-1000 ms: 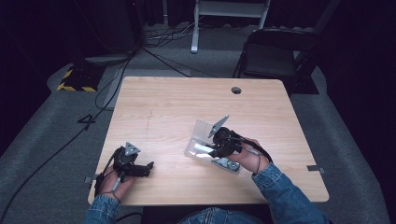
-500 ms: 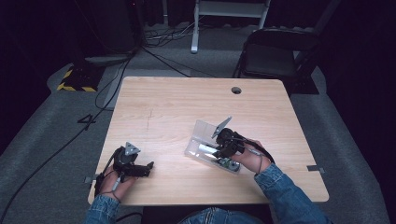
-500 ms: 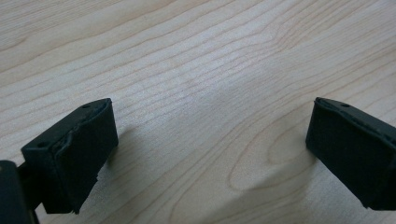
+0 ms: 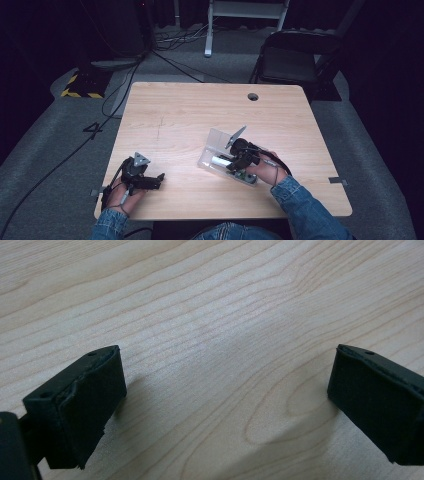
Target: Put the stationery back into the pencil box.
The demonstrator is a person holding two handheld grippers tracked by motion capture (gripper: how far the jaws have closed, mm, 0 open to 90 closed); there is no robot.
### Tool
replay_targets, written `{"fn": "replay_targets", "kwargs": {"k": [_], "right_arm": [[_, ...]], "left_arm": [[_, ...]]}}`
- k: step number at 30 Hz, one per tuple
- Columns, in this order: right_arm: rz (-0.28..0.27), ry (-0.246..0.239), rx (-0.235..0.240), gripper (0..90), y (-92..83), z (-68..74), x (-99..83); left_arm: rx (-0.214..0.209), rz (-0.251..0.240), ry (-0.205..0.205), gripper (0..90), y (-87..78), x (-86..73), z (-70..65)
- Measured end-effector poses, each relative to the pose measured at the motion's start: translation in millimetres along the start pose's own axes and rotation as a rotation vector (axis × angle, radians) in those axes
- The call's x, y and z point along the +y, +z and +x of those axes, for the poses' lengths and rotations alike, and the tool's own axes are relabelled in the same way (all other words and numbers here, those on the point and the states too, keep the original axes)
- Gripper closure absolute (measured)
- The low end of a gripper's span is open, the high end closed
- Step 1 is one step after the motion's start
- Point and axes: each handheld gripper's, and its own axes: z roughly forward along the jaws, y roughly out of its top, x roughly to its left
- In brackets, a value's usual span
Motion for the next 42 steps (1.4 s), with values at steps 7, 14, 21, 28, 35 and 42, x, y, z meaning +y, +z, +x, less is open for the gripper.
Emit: {"fn": "replay_targets", "kwargs": {"k": [7, 14, 21, 28, 35, 42], "right_arm": [[-0.002, 0.001, 0.005, 70.2, 4.0, -1.5, -0.3], [-0.002, -0.003, -0.011, 64.8, 5.7, -3.1, -1.4], [-0.01, 0.007, -0.021, 66.2, 3.0, -4.2, -2.1], [-0.007, -0.005, -0.038, 66.8, 3.9, -3.1, -1.9], [-0.002, -0.03, -0.059, 62.9, 4.2, -0.6, -1.4], [-0.029, -0.026, -0.058, 62.7, -3.3, 0.7, -0.9]], "left_arm": [[-0.003, 0.003, -0.005, 2.5, -0.1, -0.1, -0.4], [-0.001, 0.0, -0.002, 2.5, 0.0, -0.1, -0.1], [-0.001, 0.001, -0.001, 2.5, 0.0, -0.1, -0.1], [-0.001, 0.0, -0.001, 2.5, 0.0, -0.1, -0.1], [0.0, 0.001, -0.001, 2.5, -0.1, 0.0, -0.1], [-0.002, 0.001, -0.002, 2.5, 0.0, -0.1, -0.2]]}}
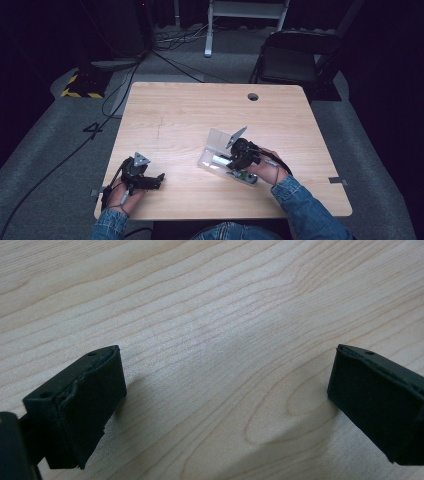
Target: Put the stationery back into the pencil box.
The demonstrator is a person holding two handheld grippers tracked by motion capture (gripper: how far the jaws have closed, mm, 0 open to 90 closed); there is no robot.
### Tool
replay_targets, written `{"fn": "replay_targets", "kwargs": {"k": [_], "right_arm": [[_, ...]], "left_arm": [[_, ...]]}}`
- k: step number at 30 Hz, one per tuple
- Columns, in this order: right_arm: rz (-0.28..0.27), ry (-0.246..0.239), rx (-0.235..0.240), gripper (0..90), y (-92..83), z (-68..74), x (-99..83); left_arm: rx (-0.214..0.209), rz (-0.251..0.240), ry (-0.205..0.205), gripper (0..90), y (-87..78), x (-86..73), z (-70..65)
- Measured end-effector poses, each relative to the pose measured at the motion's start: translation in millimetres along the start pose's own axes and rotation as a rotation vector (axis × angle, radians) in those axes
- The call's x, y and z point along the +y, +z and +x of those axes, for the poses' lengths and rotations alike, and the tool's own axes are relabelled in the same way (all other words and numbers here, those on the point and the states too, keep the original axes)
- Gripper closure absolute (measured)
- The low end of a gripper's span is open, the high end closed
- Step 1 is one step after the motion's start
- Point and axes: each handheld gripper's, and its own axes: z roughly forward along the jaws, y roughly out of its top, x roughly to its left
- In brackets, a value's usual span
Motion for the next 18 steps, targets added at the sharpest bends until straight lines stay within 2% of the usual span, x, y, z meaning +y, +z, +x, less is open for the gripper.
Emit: {"fn": "replay_targets", "kwargs": {"k": [7, 11, 13, 14, 18], "right_arm": [[-0.046, 0.007, -0.011, 63.3, -14.4, -0.4, 0.0], [-0.111, 0.016, -0.022, 62.3, -31.1, -1.6, -1.2], [-0.123, 0.019, -0.028, 61.9, -34.2, -1.4, -1.8], [-0.161, 0.025, -0.038, 60.3, -43.0, -1.6, -3.9], [-0.217, 0.05, -0.058, 56.1, -57.4, -3.0, -9.2]], "left_arm": [[0.0, 0.0, 0.0, 2.5, -0.1, 0.0, 0.0], [0.0, 0.001, 0.0, 2.5, -0.1, 0.0, 0.0], [0.001, 0.0, 0.001, 2.5, 0.0, 0.0, 0.1], [0.0, 0.002, 0.001, 2.5, -0.2, 0.0, 0.0], [-0.001, 0.001, -0.001, 2.5, -0.1, 0.0, -0.1]]}}
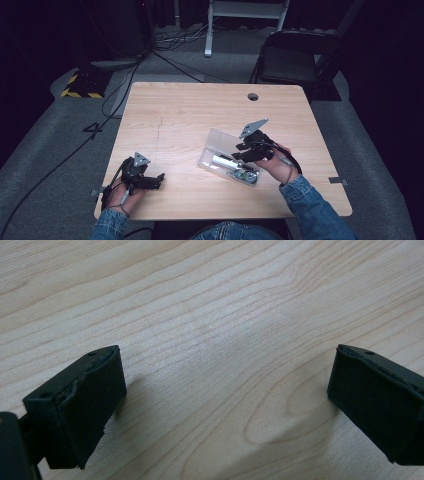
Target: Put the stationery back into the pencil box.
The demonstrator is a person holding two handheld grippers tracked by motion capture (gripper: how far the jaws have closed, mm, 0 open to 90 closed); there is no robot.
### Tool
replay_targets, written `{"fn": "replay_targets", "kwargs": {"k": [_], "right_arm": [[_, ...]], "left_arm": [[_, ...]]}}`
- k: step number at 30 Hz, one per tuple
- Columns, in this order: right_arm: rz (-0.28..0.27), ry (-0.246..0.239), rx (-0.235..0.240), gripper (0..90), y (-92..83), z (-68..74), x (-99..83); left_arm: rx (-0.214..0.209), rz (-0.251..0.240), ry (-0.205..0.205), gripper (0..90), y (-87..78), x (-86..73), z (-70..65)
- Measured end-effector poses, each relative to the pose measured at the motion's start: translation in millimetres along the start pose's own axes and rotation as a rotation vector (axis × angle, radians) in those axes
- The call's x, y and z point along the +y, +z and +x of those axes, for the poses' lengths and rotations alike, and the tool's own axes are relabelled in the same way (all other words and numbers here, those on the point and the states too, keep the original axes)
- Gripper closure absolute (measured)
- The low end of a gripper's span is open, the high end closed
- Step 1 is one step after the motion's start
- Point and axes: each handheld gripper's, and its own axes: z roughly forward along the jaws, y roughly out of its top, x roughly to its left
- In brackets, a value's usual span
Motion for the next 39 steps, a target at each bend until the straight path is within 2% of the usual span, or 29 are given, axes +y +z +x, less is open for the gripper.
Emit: {"fn": "replay_targets", "kwargs": {"k": [3, 11, 20, 25, 27, 29, 32, 35, 39], "right_arm": [[-0.045, 0.014, -0.023, 53.0, -11.4, -3.5, -3.3], [-0.113, 0.054, -0.065, 47.6, -35.5, -16.5, -20.2], [-0.152, 0.12, -0.12, 45.2, -64.5, -29.6, -46.6], [-0.175, 0.159, -0.143, 41.5, -77.3, -36.6, -61.0], [-0.184, 0.176, -0.16, 37.3, -82.5, -41.6, -70.2], [-0.214, 0.189, -0.135, 32.7, -86.2, -47.5, -79.7], [-0.204, 0.189, -0.122, 26.0, -87.0, -52.4, -90.2], [-0.194, 0.199, -0.152, 22.9, -86.3, -55.7, -99.8], [-0.186, 0.24, -0.189, 17.3, -85.9, -63.3, -111.9]], "left_arm": [[0.002, -0.002, 0.003, 2.5, 0.1, 0.1, 0.2], [0.002, -0.003, -0.005, 2.4, 1.1, 0.9, 0.4], [0.006, -0.001, -0.01, 2.4, 1.7, 1.8, 0.5], [0.004, 0.0, -0.01, 2.4, 2.2, 2.5, 0.8], [0.006, -0.001, -0.011, 2.4, 2.6, 2.8, 0.7], [0.007, -0.001, -0.011, 2.4, 2.6, 2.8, 0.7], [0.005, -0.002, -0.014, 2.4, 2.7, 2.8, 0.6], [0.005, -0.002, -0.014, 2.4, 2.7, 2.8, 0.6], [0.007, -0.001, -0.012, 2.4, 2.6, 2.8, 0.7]]}}
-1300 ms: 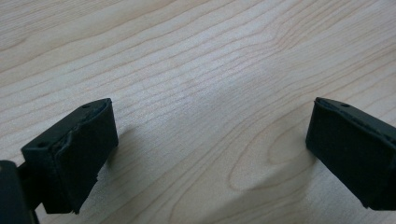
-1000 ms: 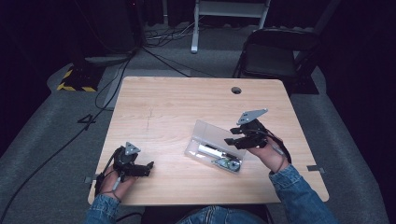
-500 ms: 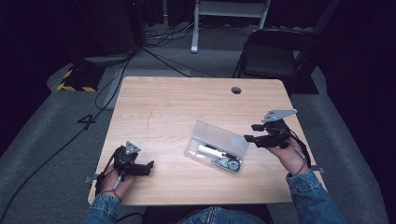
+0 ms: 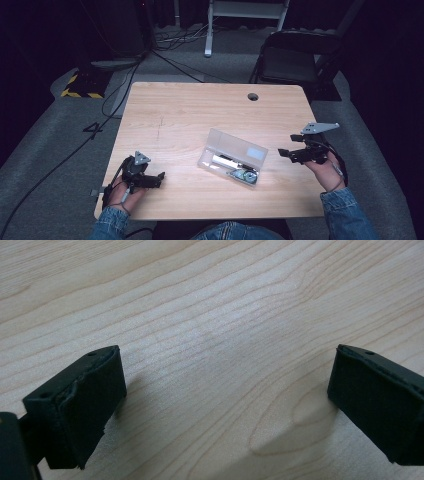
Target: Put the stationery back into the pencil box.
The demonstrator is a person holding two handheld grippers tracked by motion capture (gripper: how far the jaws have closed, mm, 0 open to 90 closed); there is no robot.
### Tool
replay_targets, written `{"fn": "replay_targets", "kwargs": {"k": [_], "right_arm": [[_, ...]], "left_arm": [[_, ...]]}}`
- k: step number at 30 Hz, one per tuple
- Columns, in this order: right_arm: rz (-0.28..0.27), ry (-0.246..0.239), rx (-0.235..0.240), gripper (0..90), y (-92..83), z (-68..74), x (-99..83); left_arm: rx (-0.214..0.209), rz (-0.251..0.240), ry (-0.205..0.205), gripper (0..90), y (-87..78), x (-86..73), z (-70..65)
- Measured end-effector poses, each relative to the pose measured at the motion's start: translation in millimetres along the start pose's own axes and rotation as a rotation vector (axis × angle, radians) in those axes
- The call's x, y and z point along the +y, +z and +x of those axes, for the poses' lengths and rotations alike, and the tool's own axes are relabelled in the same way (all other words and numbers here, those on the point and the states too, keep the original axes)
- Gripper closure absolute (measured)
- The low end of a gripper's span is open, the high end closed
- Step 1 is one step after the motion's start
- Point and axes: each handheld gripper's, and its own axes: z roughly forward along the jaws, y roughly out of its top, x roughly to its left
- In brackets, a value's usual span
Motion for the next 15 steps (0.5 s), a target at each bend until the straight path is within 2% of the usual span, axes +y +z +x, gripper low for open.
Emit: {"fn": "replay_targets", "kwargs": {"k": [4, 7, 12, 15], "right_arm": [[0.006, 0.028, -0.061, 15.2, 0.5, -8.9, -9.6], [0.033, 0.046, -0.053, 15.7, 4.3, -14.9, -16.6], [0.048, 0.065, -0.077, 15.4, 12.0, -21.7, -26.6], [0.07, 0.092, -0.068, 15.3, 19.2, -24.6, -33.0]], "left_arm": [[0.0, 0.0, 0.0, 2.4, 0.0, 0.0, 0.0], [-0.001, 0.0, -0.002, 2.4, 0.1, 0.0, -0.1], [-0.001, 0.0, -0.001, 2.4, 0.0, 0.0, -0.1], [0.0, 0.0, 0.0, 2.4, 0.0, 0.0, 0.0]]}}
